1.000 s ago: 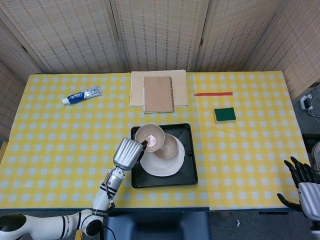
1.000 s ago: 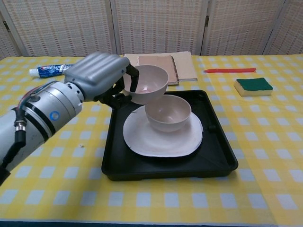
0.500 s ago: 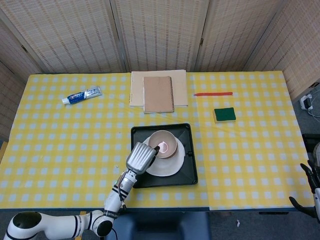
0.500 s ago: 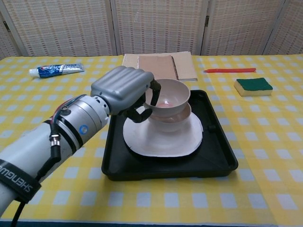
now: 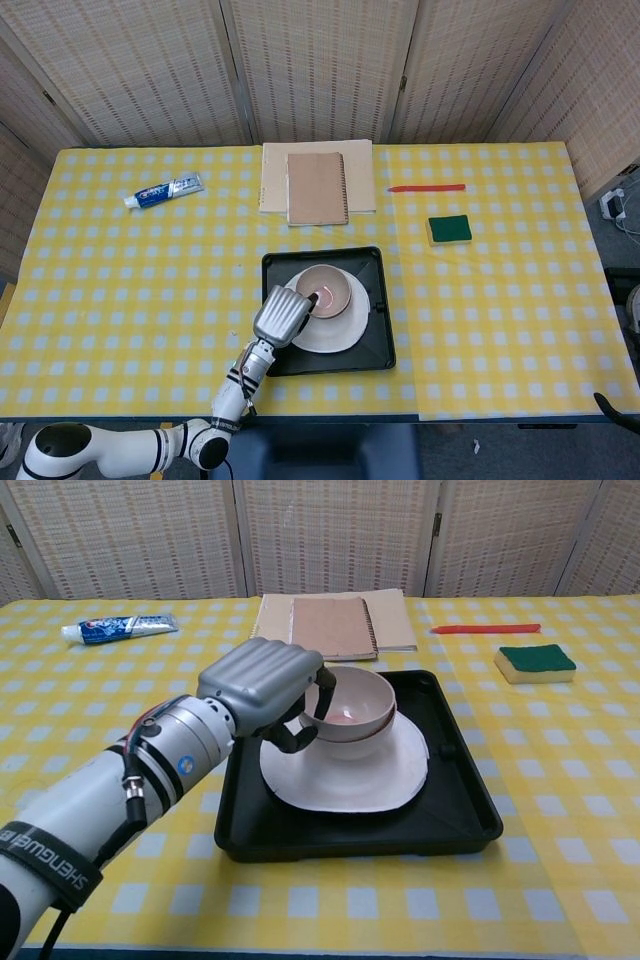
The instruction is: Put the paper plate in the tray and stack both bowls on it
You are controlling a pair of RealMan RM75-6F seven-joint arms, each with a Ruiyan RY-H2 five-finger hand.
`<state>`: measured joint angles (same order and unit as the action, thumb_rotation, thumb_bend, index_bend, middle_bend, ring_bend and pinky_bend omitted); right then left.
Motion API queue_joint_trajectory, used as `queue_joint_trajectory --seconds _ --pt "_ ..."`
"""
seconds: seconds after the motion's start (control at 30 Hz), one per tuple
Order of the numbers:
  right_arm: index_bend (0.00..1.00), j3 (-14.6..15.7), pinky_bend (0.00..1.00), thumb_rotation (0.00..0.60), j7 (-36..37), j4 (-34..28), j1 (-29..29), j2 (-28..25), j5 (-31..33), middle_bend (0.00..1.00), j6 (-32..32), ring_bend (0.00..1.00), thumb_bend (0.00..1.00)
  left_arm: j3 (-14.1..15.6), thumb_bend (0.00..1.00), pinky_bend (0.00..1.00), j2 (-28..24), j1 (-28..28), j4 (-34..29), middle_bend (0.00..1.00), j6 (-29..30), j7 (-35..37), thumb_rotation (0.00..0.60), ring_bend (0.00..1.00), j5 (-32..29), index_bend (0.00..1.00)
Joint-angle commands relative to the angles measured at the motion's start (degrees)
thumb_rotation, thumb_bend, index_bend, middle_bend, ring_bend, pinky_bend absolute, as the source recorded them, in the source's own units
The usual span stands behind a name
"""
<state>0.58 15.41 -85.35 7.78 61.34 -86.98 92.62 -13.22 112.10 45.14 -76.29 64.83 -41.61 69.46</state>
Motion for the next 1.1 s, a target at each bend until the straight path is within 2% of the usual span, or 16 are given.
queue_joint_trajectory --seconds 0.03,0.23,0.47,0.5,0.53,0.57,0.6,0.63,0.67,0.7,0.73,0.8,0.83,0.9,0.97,1.1 --pt "0.0 -0.1 0.0 0.6 -0.3 -0.1 0.0 0.1 0.0 0.0 0.0 0.0 0.25 0.0 0.34 1.0 -0.2 0.0 -0.4 1.0 -0.1 0.3 0.6 1.0 -0.1 0.48" --pt "0.0 0.0 0.0 0.6 -0.9 -0.3 -0.3 0.2 -0.4 0.0 -0.9 0.0 0.25 0.3 0.26 1.0 -1.0 -0.2 -2.6 1.0 0.7 0.4 0.6 0.99 0.4 0.23" --pt "0.0 0.1 0.0 0.6 -1.1 -0.5 -0.1 0.1 -1.2 0.0 -0.2 0.0 0.25 1.5 0.24 1.0 -3.8 -1.6 -7.3 1.0 3.0 -0.2 0.6 0.96 1.6 0.14" --pt "0.0 0.1 0.0 0.6 -1.0 -0.5 0.0 0.1 -1.3 0.0 0.0 0.0 0.25 2.0 0.24 1.0 -4.8 -2.2 -8.4 1.0 3.5 -0.1 0.6 0.93 2.0 0.13" --pt "0.0 0.1 0.0 0.6 -1.0 -0.5 0.0 0.0 -1.5 0.0 0.1 0.0 0.25 2.6 0.24 0.98 -6.1 -2.9 -9.7 0.95 4.1 0.2 0.6 0.86 2.5 0.13" --pt "0.0 0.1 0.0 0.6 -0.9 -0.5 0.1 0.0 -1.6 0.0 0.3 0.0 0.25 3.5 0.24 0.95 -7.6 -3.8 -11.1 0.89 4.6 0.6 0.6 0.8 3.0 0.13" --pt "0.0 0.1 0.0 0.6 -0.9 -0.5 0.1 0.0 -1.8 0.0 0.5 0.0 0.25 4.7 0.24 0.87 -9.9 -5.1 -13.1 0.76 5.2 1.0 0.6 0.68 3.2 0.13" --pt "0.0 0.1 0.0 0.6 -0.9 -0.5 0.2 0.0 -1.9 0.0 0.7 0.0 0.25 5.7 0.24 0.72 -11.9 -6.3 -14.8 0.57 5.7 1.1 0.6 0.52 3.1 0.13" --pt "0.0 0.1 0.0 0.6 -0.8 -0.5 0.2 0.1 -2.1 0.0 0.9 0.0 0.25 7.1 0.24 0.63 -14.8 -7.9 -17.1 0.46 6.4 1.4 0.6 0.42 2.8 0.13" --pt "0.0 0.0 0.0 0.6 -0.9 -0.5 0.2 0.1 -2.3 0.0 1.1 0.0 0.25 8.2 0.24 0.46 -16.9 -9.2 -18.7 0.31 7.0 2.0 0.6 0.27 2.6 0.12" --pt "0.0 0.0 0.0 0.6 -1.0 -0.5 0.2 0.2 -2.5 0.0 1.2 0.0 0.25 9.3 0.24 0.32 -19.1 -10.5 -20.1 0.21 7.7 2.9 0.6 0.16 2.6 0.1" --pt "0.0 0.0 0.0 0.6 -1.6 -0.6 0.0 0.4 -3.0 0.0 1.3 0.0 0.25 12.1 0.24 0.11 -24.1 -13.7 -22.6 0.08 9.5 6.1 0.6 0.03 3.6 0.07" --pt "0.0 0.0 0.0 0.6 -1.9 -0.7 -0.1 0.6 -3.2 0.0 1.4 0.0 0.25 13.2 0.24 0.04 -26.1 -15.1 -23.2 0.03 10.6 7.9 0.6 0.01 4.6 0.06" --pt "0.0 0.0 0.0 0.6 -2.9 -1.0 -0.4 0.8 -3.7 0.0 1.3 0.0 0.25 15.8 0.24 0.0 -30.2 -18.5 -23.6 0.0 13.9 13.0 0.6 0.0 7.3 0.05" --pt "0.0 0.1 0.0 0.6 -4.1 -1.3 -0.7 1.2 -4.4 0.0 1.2 0.0 0.25 18.0 0.24 0.0 -33.2 -22.5 -23.1 0.0 18.6 18.7 0.6 0.0 10.4 0.05" --pt "0.0 0.2 0.0 0.6 -6.2 -2.2 -1.4 1.8 -5.8 0.0 1.1 0.0 0.25 21.2 0.24 0.0 -36.1 -29.5 -19.6 0.0 27.1 27.0 0.6 0.0 15.1 0.05"
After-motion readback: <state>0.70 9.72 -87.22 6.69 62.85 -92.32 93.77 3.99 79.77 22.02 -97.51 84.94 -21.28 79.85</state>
